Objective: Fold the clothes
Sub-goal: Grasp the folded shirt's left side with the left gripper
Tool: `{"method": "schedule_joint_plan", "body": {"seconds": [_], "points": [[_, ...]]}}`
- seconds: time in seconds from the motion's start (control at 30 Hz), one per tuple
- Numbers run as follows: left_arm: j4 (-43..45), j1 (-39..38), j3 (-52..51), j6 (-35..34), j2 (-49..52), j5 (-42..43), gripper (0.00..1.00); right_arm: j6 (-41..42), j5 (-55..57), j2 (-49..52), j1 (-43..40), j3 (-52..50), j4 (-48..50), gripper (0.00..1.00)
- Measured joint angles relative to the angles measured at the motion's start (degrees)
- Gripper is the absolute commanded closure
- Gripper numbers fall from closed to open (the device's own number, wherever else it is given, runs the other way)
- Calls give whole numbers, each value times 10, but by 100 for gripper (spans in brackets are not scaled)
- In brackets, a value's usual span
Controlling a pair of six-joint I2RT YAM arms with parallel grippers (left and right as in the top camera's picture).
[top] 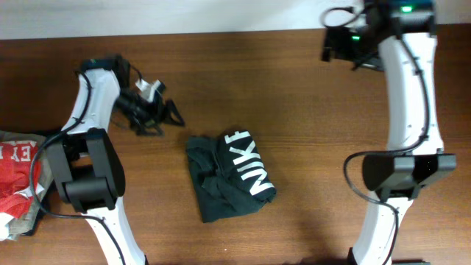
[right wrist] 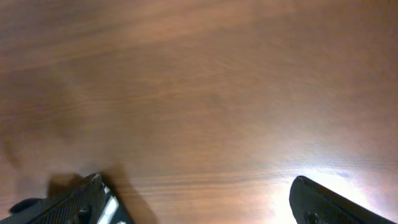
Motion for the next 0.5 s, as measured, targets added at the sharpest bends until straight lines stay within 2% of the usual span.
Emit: {"method": "schedule_joint_plan", "body": {"seconds": [0.03, 0.1, 0.2, 0.3, 0.4, 0.5], "points": [[-2, -4, -60, 35, 0, 57, 18, -10, -10, 2, -24, 0, -9, 1], [7, -16, -144, 85, 1, 126, 1, -24, -22, 2, -29, 0, -14, 1], [45, -45, -294, 152, 3, 235, 1, -35, -34, 2, -18, 0, -19, 1], [113, -29, -409, 192, -14, 339, 1, -40, -37, 2, -5, 0, -23, 1], [189, 0, -498, 216, -46, 401, 1, -47, -40, 2, 19, 0, -24, 1], [222, 21, -522, 189, -57, 416, 1, -49, -41, 2, 45, 0, -23, 1]]}}
